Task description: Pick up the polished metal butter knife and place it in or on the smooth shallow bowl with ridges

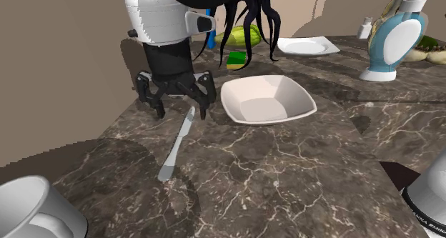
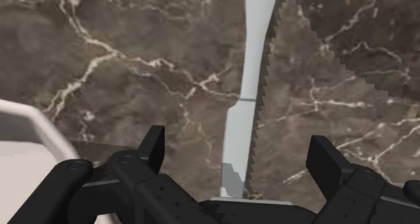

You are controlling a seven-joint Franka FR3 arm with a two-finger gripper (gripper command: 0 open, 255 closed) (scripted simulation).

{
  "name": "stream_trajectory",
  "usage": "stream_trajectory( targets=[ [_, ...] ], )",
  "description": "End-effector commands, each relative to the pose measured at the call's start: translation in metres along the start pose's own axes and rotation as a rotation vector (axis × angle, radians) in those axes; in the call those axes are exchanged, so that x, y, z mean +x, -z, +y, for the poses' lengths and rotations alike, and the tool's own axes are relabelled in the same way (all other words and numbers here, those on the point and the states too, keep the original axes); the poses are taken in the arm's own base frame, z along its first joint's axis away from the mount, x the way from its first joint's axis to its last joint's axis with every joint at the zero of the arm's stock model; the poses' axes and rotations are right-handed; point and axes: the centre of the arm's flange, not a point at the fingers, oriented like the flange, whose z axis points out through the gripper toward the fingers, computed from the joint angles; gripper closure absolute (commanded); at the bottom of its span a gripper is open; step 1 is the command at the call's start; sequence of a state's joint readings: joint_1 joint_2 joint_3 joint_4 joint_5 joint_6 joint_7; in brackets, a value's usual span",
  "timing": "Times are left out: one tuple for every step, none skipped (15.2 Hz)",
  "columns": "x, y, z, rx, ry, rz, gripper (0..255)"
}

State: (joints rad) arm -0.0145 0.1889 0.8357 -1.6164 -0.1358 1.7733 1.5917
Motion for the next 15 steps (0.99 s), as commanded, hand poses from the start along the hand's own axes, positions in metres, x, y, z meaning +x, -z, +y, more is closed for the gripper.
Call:
stream_trajectory(
  targets=[
    [0.000,-0.009,-0.006,0.003,-0.013,0.001,0],
    [0.000,-0.014,-0.006,0.003,-0.013,0.001,0],
    [0.000,-0.019,-0.006,0.003,-0.013,0.001,0],
    [0.000,-0.025,-0.006,0.003,-0.013,0.001,0],
    [0.000,-0.030,-0.006,0.003,-0.013,0.001,0],
    [0.000,-0.035,-0.006,0.003,-0.013,0.001,0],
    [0.000,-0.038,-0.006,0.003,-0.013,0.001,0],
    [0.000,-0.038,-0.006,0.003,-0.013,0.001,0],
    [0.000,-0.038,-0.006,0.003,-0.013,0.001,0],
    [0.000,-0.038,-0.006,0.003,-0.013,0.001,0],
    [0.000,-0.038,-0.006,0.003,-0.013,0.001,0],
    [0.000,-0.038,-0.006,0.003,-0.013,0.001,0],
    [0.000,-0.038,-0.006,0.003,-0.013,0.001,0],
    [0.000,-0.038,-0.006,0.003,-0.013,0.001,0],
    [0.000,-0.038,-0.006,0.003,-0.013,0.001,255]
  ],
)
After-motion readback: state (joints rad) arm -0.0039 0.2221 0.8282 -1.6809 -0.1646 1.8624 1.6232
